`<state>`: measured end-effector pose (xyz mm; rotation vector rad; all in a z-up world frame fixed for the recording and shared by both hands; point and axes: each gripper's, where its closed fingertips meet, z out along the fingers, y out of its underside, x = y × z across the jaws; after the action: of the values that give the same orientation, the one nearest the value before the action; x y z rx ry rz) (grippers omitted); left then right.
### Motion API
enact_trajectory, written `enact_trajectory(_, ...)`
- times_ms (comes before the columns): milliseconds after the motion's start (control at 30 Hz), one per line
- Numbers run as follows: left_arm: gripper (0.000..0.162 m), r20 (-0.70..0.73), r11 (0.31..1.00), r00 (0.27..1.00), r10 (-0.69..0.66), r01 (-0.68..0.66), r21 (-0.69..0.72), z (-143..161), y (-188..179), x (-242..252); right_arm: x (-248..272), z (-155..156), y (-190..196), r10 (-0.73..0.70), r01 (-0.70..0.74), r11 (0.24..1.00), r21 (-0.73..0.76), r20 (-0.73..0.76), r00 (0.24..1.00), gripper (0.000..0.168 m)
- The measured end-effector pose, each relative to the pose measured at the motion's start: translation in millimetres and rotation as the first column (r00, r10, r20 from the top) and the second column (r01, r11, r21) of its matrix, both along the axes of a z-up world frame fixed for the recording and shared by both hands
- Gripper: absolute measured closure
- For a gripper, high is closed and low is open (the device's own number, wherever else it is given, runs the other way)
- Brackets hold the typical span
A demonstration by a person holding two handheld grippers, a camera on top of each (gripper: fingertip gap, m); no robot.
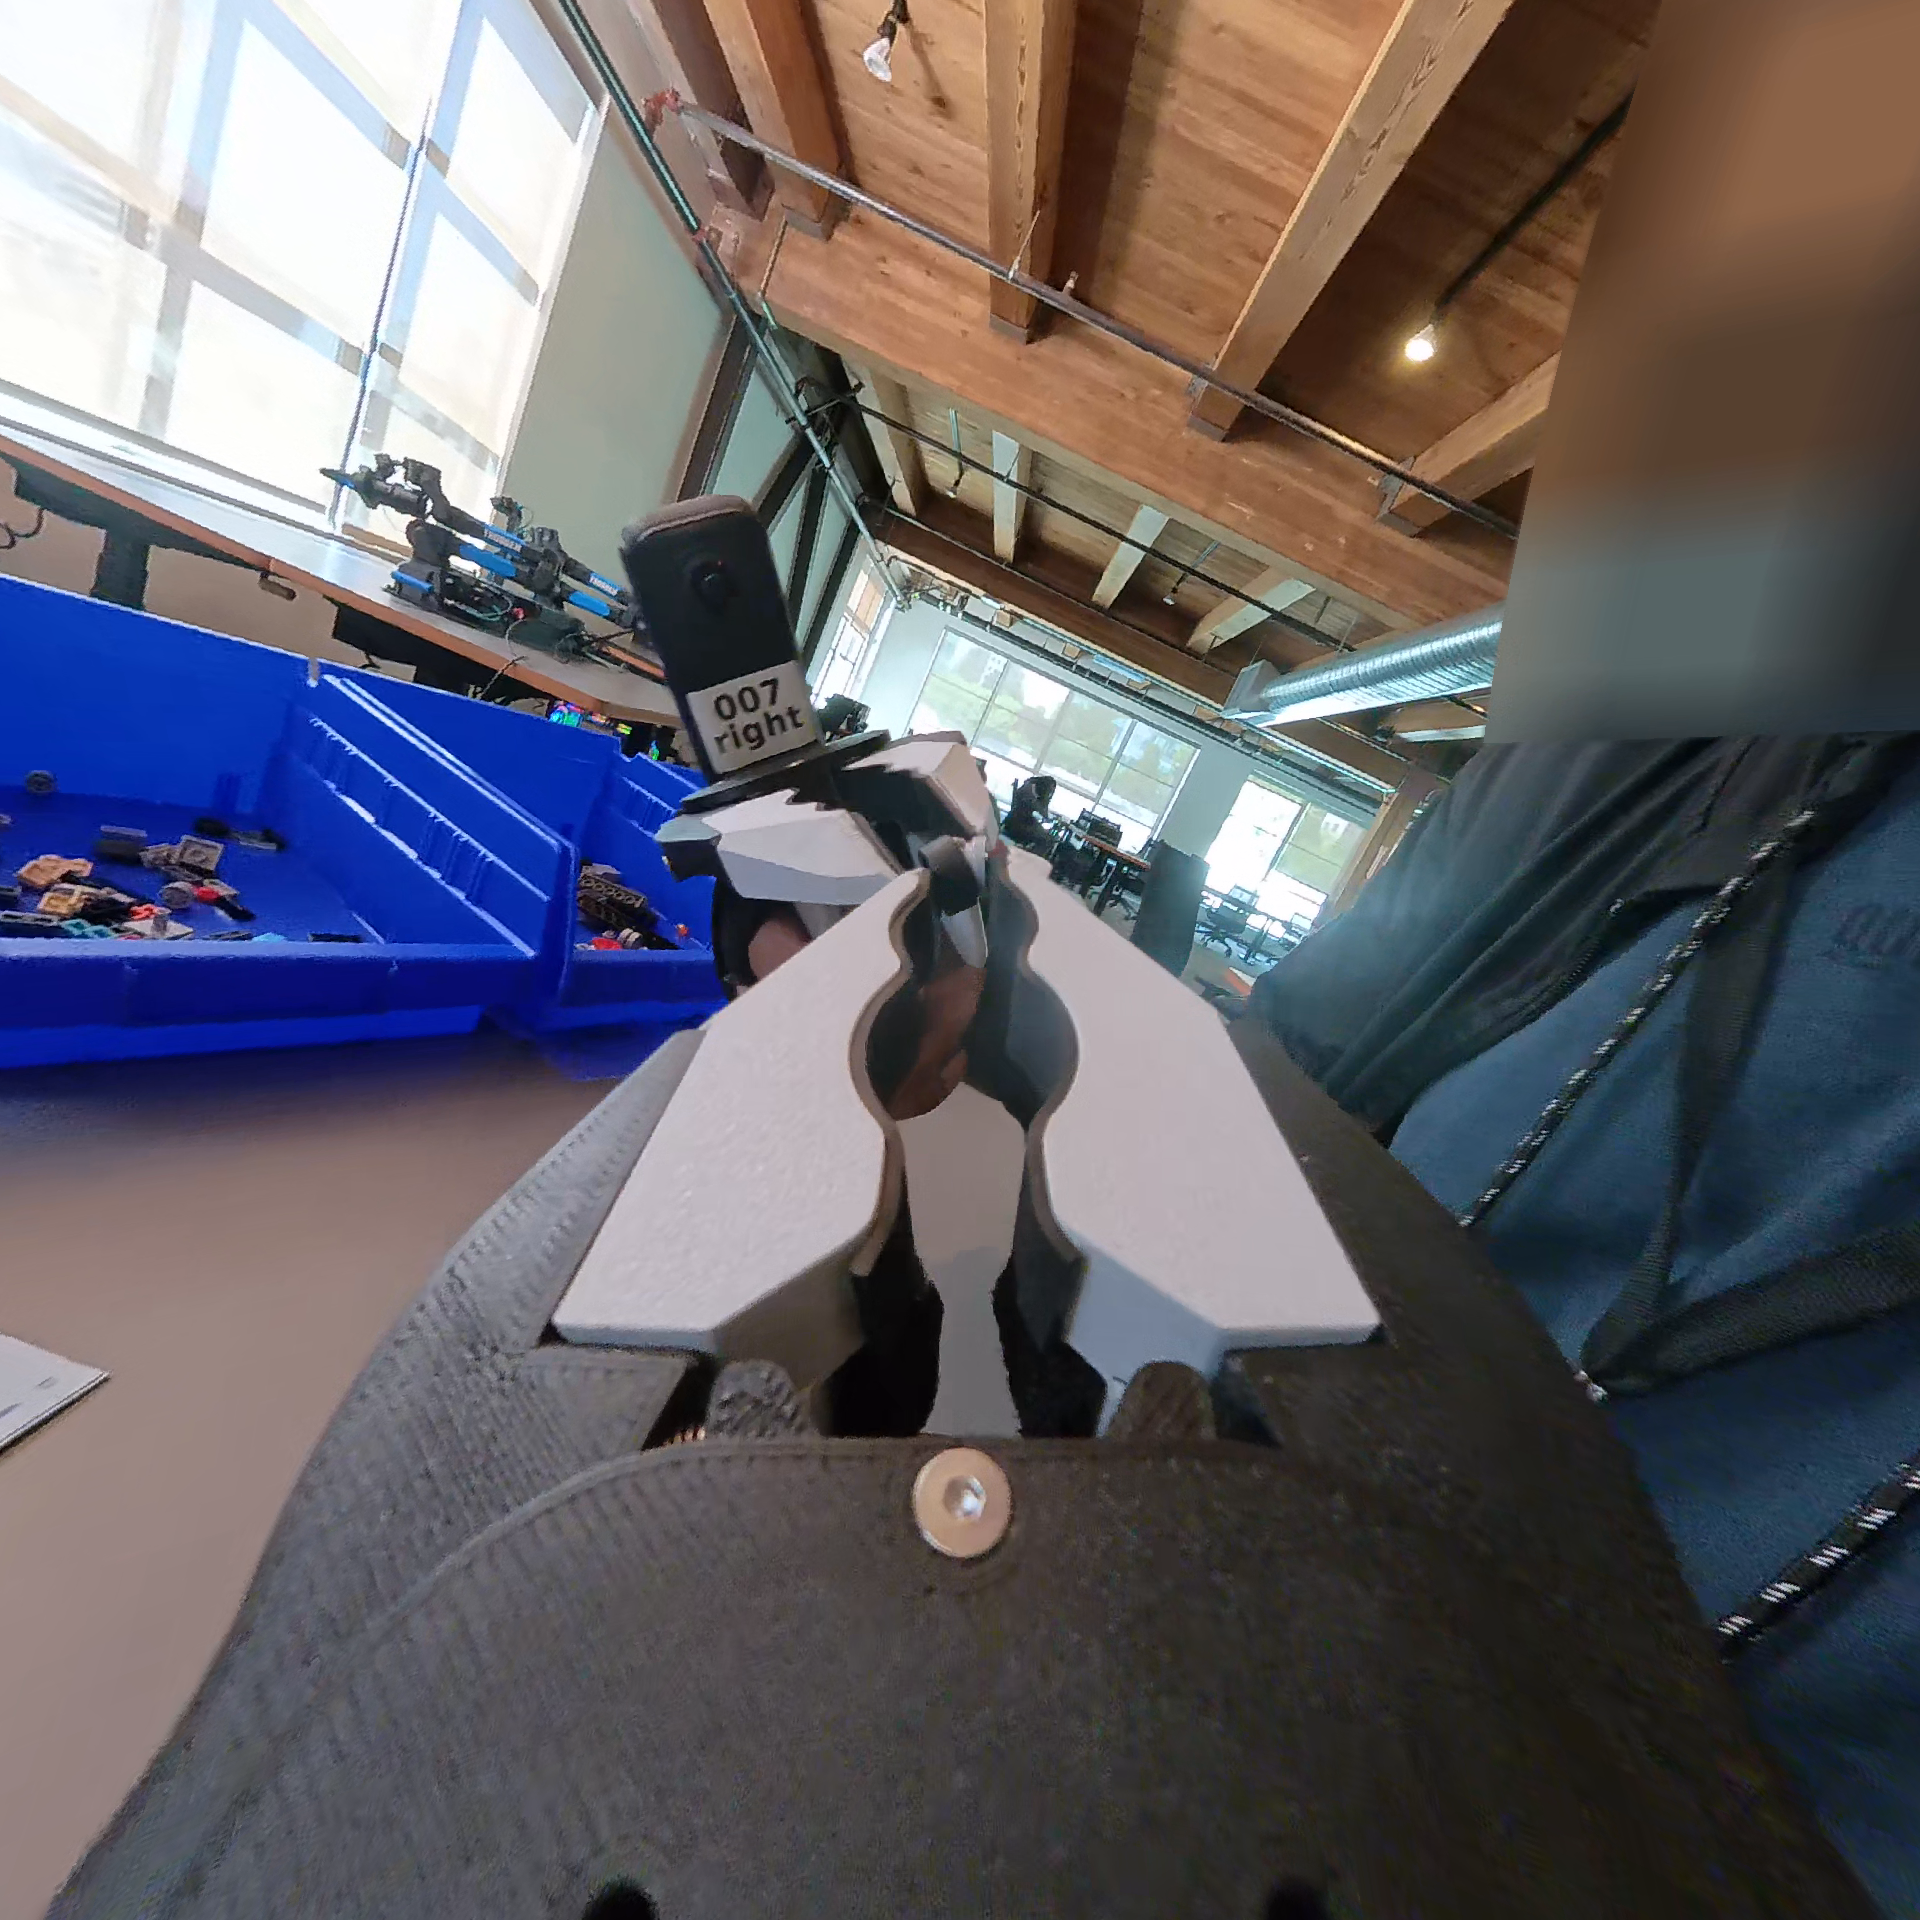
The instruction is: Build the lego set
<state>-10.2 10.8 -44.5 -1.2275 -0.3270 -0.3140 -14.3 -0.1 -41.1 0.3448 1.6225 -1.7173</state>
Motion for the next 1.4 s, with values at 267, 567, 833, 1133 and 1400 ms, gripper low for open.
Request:
enact_trajectory(267, 0.153, 0.01, 0.998, 0.999, 0.036, -0.035, -0.054, -6, 0, -6, -6, -5, 0, -0.068, 0.074, 0.995, 0.067, -0.099, 0.993, 0.162)
enact_trajectory(567, 0.151, 0.001, 0.989, 0.993, 0.117, -0.117, -0.094, -12, -1, -17, -17, -11, -1, -0.161, 0.197, 0.971, 0.136, -0.24, 0.957, 0.162)
enact_trajectory(833, 0.151, -0.074, 0.959, 0.973, 0.218, -0.228, -0.169, -17, -1, -26, -26, -14, 0, -0.22, 0.327, 0.927, 0.184, -0.438, 0.872, 0.163)
enact_trajectory(1133, 0.151, -0.099, 0.955, 0.967, 0.235, -0.249, -0.16, -15, 0, -26, -25, -10, 0, -0.23, 0.373, 0.918, 0.136, -0.584, 0.778, 0.164)
enact_trajectory(1400, 0.152, -0.114, 0.962, 0.969, 0.221, -0.235, -0.137, -10, 2, -22, -22, -5, 2, -0.235, 0.331, 0.94, 0.087, -0.537, 0.81, 0.164)
